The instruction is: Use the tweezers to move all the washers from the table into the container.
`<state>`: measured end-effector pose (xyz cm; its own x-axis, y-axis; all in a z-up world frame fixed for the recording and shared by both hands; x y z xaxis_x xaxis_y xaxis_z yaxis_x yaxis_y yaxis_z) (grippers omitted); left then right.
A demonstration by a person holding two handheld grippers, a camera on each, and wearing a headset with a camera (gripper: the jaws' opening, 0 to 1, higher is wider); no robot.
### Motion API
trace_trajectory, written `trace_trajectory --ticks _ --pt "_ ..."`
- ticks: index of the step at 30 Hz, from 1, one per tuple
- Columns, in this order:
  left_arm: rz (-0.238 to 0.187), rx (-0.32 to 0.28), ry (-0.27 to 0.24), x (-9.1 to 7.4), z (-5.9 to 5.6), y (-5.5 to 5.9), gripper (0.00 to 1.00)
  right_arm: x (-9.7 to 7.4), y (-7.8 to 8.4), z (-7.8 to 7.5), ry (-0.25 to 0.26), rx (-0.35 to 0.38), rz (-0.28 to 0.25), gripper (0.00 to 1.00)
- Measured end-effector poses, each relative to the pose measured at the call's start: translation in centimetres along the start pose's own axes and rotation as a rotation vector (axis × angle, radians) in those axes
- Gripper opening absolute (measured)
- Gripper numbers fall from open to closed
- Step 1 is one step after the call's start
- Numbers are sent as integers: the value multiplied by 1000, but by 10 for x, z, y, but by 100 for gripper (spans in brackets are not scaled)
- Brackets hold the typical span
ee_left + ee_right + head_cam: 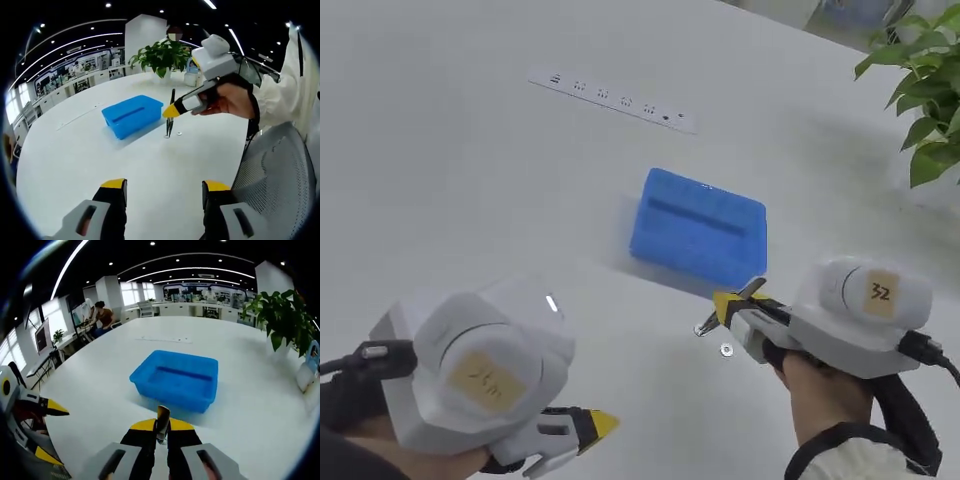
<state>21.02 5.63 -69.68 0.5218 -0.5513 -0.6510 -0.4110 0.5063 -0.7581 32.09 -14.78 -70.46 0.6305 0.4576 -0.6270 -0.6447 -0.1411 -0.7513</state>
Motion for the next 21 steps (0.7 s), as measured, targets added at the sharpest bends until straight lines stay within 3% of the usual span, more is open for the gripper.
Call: trace_trajectory --ticks 12,17,21 --pt "2 2 1 0 -1 0 61 3 4 2 22 -84 11 3" --pt "0 9 6 1 -3 -1 61 4 4 -1 24 -51 2 3" --pt "-1 18 6 1 -3 -2 61 3 2 0 23 -28 30 2"
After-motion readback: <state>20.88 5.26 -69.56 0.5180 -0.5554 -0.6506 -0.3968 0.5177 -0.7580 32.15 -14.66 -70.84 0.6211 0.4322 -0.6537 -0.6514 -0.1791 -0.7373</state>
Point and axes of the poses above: the centre of the closed fingertips' face, and the gripper's own axes: x roughly forward along the fingers, z roughly to its left, y roughly out of its underside, the point moved 10 cm from there along -x, roughly backward along the fingers, and after that the axes turned 6 degrees about x, right-handed, at the moved point
